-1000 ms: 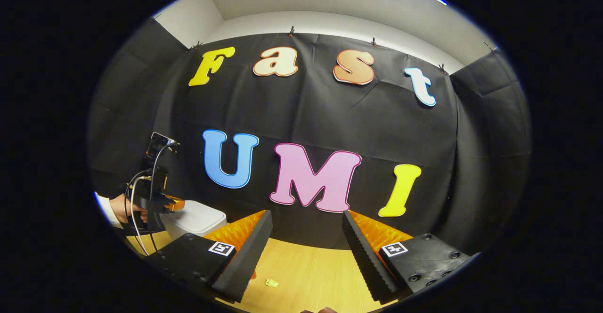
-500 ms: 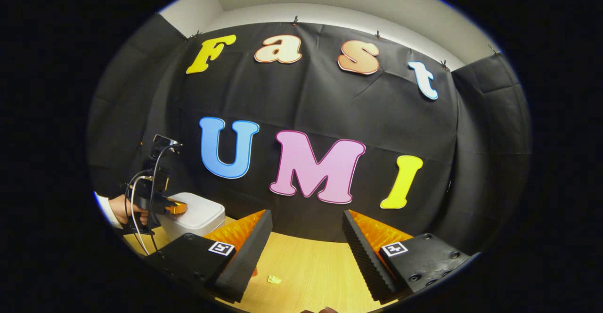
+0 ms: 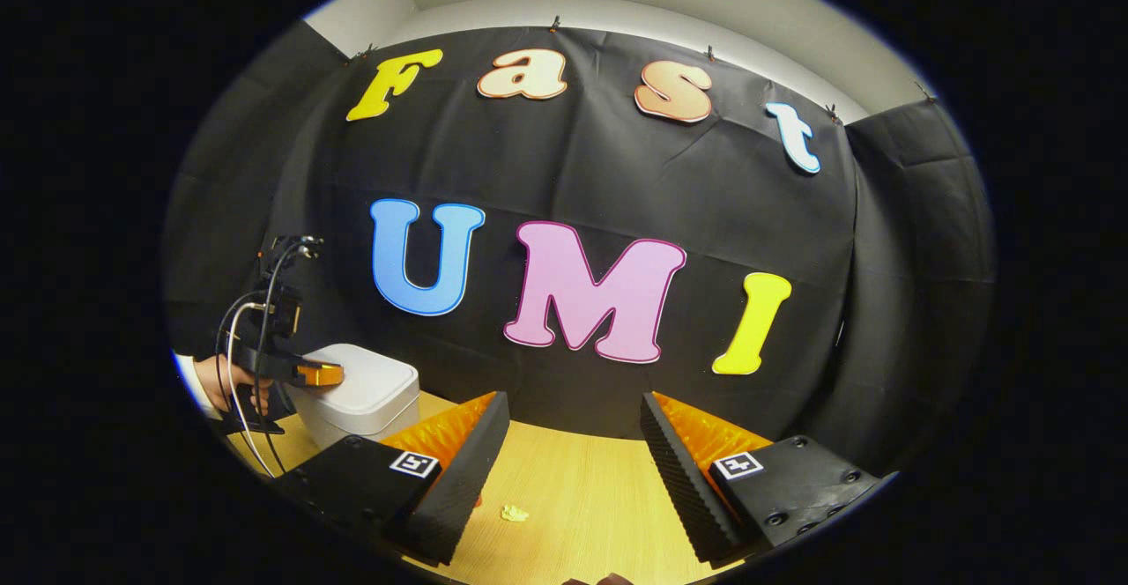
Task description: Press the lid of the desktop garbage bin to open it, pick up the crumpled paper on the desktop and throw it into the bin, then pick up the pop can on the desktop and drop it into the bin, and finally close the garbage bin lid.
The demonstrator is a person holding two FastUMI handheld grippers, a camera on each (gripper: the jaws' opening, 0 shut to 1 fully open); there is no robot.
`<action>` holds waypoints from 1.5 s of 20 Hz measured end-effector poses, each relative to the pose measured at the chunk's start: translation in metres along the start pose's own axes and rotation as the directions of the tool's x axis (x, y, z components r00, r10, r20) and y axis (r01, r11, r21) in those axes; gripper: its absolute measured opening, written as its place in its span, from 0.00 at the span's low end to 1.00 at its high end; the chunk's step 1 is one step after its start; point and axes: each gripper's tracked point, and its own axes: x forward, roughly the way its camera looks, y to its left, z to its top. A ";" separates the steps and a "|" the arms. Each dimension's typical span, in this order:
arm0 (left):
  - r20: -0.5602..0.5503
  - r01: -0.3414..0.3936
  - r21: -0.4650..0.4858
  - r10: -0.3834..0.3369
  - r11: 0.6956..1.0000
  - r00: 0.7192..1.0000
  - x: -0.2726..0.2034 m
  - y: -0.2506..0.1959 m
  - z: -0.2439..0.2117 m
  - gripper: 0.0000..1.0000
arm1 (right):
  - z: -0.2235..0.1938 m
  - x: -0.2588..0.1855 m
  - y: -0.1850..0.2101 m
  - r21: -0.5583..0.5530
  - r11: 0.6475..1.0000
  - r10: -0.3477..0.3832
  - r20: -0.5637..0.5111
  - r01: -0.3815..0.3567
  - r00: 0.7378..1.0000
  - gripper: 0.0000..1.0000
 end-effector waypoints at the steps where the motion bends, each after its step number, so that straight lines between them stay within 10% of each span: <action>1: 0.006 -0.008 0.012 0.008 1.000 1.000 -0.001 0.000 0.002 0.06 | -0.007 0.002 0.001 -0.004 1.000 0.005 -0.014 -0.005 1.000 0.96; 20: 0.315 -0.191 0.192 0.124 0.963 0.941 -0.026 -0.008 0.122 0.07 | -0.061 0.069 0.019 0.000 0.982 0.189 -0.122 -0.190 0.974 0.97; 30: 0.438 -0.191 0.208 0.083 0.959 0.895 -0.140 -0.041 0.166 0.07 | -0.094 0.086 0.040 0.014 0.966 0.257 -0.151 -0.258 0.954 0.97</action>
